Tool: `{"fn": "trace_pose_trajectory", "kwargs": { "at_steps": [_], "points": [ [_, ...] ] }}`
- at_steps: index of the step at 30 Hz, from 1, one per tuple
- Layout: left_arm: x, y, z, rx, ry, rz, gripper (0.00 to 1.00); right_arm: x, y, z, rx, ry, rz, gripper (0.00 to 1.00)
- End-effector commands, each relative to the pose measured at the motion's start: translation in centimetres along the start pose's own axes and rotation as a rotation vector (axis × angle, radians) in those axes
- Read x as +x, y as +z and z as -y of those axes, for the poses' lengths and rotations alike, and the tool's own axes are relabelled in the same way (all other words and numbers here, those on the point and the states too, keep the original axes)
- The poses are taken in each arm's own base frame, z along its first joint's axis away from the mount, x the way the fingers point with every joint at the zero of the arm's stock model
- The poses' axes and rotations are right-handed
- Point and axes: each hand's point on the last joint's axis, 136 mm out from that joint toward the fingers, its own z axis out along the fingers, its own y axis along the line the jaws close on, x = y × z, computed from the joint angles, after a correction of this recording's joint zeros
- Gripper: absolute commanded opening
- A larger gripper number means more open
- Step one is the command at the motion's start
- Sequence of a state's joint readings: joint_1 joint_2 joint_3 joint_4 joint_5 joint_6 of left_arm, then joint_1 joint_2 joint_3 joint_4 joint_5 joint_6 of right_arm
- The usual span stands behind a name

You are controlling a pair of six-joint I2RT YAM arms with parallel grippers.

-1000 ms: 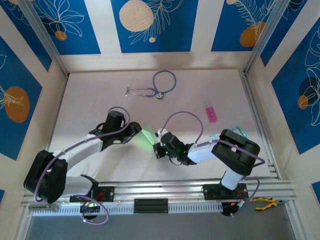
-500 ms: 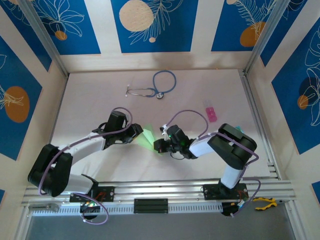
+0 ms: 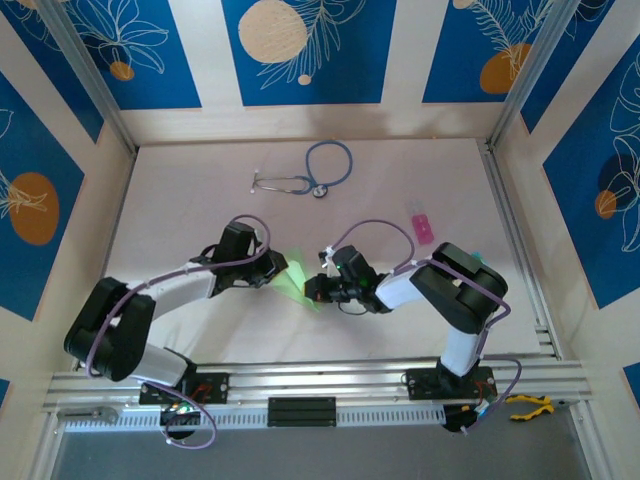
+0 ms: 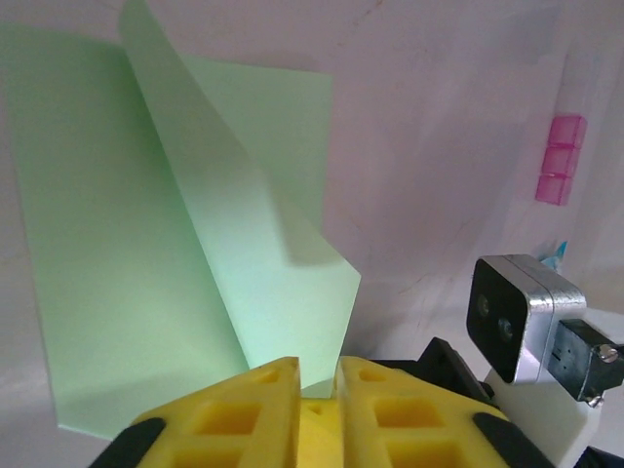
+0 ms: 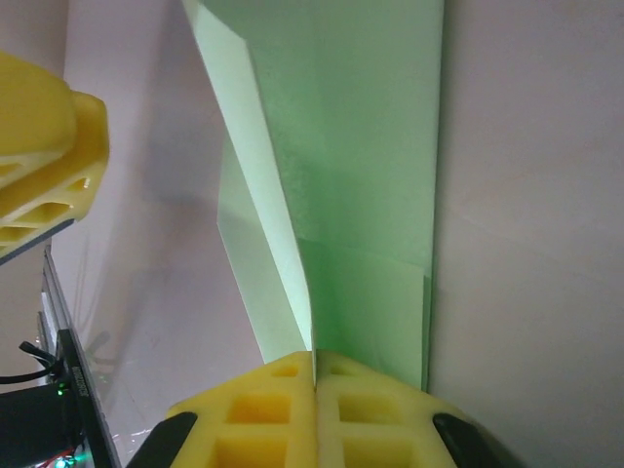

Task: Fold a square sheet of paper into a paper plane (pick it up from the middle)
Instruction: Fourth fold the wing at the center of the table.

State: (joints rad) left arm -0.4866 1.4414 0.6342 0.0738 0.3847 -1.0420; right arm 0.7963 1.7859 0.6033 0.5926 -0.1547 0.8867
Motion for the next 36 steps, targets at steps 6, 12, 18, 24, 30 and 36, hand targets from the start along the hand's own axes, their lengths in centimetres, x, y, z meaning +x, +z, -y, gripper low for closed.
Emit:
{"fn": "trace_pose_trajectory", "kwargs": {
  "at_steps": [6,12,18,24,30,36],
  "points": [
    [-0.7,1.2,2.0,0.073,0.035,-0.040,0.11,0.9,0.2,1.1,0.031,0.100,-0.044,0.04],
    [-0.6,2.0,1.6,0.061,0.028,-0.049,0.10,1.0,0.0,1.6,0.042,0.148,-0.044,0.04],
    [-0.4,2.7,1.7,0.066,0.032,-0.065,0.10,1.0,-0.1,1.9,0.046,0.182,-0.045,0.04],
    [-0.3,3.2,1.7,0.062,0.034,-0.075,0.10,0.9,-0.2,1.9,0.047,0.175,-0.032,0.04],
    [0.1,3.8,1.7,0.069,0.033,-0.100,0.11,0.9,-0.2,2.3,0.055,0.197,-0.012,0.04],
    [0.1,3.8,1.7,0.068,0.039,-0.095,0.12,0.9,-0.2,2.3,0.049,0.200,-0.002,0.04]
  ]
}}
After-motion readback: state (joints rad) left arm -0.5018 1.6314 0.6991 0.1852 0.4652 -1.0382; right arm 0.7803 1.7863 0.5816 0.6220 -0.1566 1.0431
